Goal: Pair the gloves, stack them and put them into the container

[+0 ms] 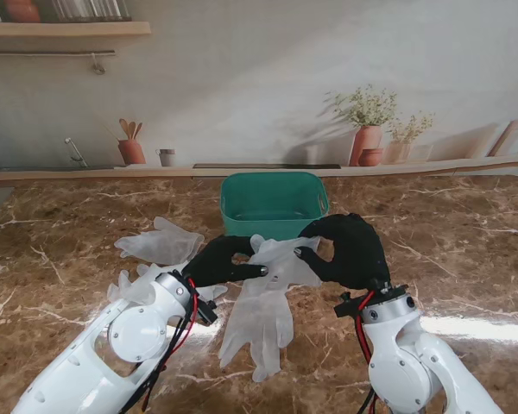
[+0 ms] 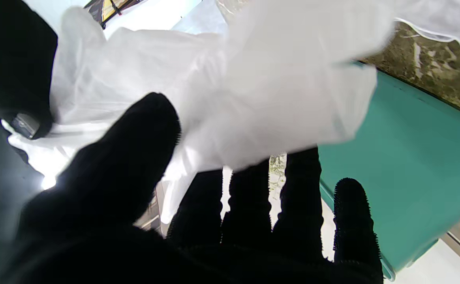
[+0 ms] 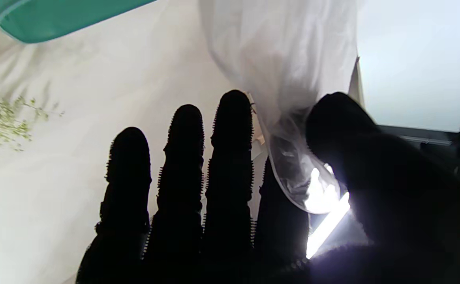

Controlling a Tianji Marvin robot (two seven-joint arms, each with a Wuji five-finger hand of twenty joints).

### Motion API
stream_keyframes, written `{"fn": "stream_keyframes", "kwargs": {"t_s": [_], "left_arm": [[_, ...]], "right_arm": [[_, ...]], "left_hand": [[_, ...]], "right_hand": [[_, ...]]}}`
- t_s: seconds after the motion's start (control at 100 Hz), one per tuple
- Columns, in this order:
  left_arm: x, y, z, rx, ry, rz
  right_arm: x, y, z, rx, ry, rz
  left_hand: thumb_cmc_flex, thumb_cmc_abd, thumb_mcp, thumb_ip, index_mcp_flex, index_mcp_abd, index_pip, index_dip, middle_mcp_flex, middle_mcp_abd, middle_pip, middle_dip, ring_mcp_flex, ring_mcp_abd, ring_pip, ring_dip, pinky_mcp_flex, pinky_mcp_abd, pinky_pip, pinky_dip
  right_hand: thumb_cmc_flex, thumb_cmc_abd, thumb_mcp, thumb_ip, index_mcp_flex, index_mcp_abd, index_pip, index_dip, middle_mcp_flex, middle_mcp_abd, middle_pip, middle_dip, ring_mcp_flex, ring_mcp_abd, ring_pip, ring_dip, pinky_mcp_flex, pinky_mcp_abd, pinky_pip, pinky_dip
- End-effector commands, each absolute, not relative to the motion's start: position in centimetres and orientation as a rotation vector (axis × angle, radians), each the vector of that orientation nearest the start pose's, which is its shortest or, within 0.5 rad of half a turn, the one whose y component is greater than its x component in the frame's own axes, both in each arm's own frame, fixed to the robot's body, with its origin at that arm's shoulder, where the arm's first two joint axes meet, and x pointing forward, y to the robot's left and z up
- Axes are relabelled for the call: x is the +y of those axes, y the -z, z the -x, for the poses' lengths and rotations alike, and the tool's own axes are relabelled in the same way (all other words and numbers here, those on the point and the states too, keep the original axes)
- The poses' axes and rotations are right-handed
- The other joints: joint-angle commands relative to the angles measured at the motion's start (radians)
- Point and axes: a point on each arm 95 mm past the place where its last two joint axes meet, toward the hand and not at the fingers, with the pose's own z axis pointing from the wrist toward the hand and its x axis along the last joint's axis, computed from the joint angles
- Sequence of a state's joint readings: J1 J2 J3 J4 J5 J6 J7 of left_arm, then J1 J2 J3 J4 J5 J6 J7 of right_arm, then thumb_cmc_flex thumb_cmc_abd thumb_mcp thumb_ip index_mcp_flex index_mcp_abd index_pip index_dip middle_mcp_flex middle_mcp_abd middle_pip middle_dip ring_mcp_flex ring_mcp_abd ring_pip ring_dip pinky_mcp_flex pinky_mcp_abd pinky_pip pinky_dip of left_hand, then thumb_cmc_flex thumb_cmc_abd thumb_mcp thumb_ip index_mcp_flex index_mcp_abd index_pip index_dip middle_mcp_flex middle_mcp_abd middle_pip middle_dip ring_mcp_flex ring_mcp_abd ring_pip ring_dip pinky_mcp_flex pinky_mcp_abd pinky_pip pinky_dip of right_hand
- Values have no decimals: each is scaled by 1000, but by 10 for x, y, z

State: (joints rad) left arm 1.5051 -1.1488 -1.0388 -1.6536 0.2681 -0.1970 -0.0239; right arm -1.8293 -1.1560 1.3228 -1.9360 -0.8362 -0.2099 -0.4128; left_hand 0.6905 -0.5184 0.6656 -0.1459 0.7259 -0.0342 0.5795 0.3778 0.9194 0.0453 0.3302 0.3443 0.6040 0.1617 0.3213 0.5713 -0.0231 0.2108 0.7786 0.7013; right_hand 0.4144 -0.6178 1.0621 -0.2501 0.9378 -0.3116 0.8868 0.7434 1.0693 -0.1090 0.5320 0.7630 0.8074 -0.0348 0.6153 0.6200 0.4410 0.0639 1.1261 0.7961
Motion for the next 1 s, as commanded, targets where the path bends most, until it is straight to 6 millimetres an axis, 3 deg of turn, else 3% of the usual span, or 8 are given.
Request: {"fn": "stream_keyframes", "kwargs": {"t_s": [0.0,0.19,0.66,0.72,0.82,0.86,0.9,0.99], "left_arm": [[-89,299,-379,1327,2287,1693],[-72,292,-376,1379,2285,1669],[-52,260,-370,1233,2309,1560],[-54,259,-367,1206,2320,1533],[-58,257,-359,1144,2356,1462],[-61,255,-355,1130,2376,1428],[-64,253,-351,1120,2399,1404],[-74,252,-338,1134,2478,1358]], "right_arm": [[25,225,-326,962,-2114,-995],[24,216,-327,1018,-2097,-915],[24,203,-325,1180,-2021,-830],[26,203,-325,1161,-2014,-859],[27,203,-324,1116,-1983,-910],[27,203,-324,1106,-1960,-935],[28,204,-324,1098,-1937,-966],[31,206,-325,1072,-1877,-1054]], "left_hand": [[-57,-40,37,24,-64,29,-112,-50,-102,-19,-37,-27,-67,-34,-41,-26,-37,-6,-52,-18],[-102,-48,-57,34,-201,102,-400,-216,-395,9,-91,-79,-261,-48,-137,-84,-62,-31,-246,-40],[-104,2,-162,44,-182,96,-394,-219,-446,12,-99,-88,-321,-45,-159,-98,-73,-45,-352,5],[-86,6,-170,48,-140,81,-301,-156,-401,11,-72,-61,-288,-38,-133,-76,-66,-39,-339,48],[-81,-7,-114,40,-11,-21,-19,72,-201,-9,26,69,-137,-11,-17,63,-23,-8,-205,130],[-4,-27,-199,-5,57,-74,98,122,-83,-28,76,128,-49,-5,38,130,2,10,-125,151],[76,-29,-309,7,108,-118,237,71,21,-38,113,160,30,3,91,178,27,28,-40,161],[110,-23,-335,14,205,-150,351,-19,147,-37,147,171,120,13,163,221,65,48,84,173]], "right_hand": [[-4,15,47,15,35,-66,15,49,14,-35,26,41,35,-28,23,27,10,3,33,-3],[-5,-8,69,30,58,-87,-6,117,30,-44,34,89,43,-34,42,41,18,2,39,-5],[-24,-14,95,56,77,-71,-18,136,-39,-28,-3,120,5,-32,29,51,21,-7,42,-1],[-25,-21,105,59,79,-43,-2,113,-11,-25,21,144,27,-27,81,85,46,-10,89,17],[-27,-41,120,59,84,6,43,60,47,-15,70,168,76,-16,170,132,91,-9,176,36],[-29,-48,123,59,88,12,53,48,63,-8,84,171,90,-12,197,147,103,-8,203,40],[-30,-54,126,60,91,16,60,39,74,-4,97,175,99,-7,220,158,109,-7,224,42],[-35,-74,140,69,98,26,77,19,94,7,131,192,121,-1,276,186,128,-8,275,49]]}}
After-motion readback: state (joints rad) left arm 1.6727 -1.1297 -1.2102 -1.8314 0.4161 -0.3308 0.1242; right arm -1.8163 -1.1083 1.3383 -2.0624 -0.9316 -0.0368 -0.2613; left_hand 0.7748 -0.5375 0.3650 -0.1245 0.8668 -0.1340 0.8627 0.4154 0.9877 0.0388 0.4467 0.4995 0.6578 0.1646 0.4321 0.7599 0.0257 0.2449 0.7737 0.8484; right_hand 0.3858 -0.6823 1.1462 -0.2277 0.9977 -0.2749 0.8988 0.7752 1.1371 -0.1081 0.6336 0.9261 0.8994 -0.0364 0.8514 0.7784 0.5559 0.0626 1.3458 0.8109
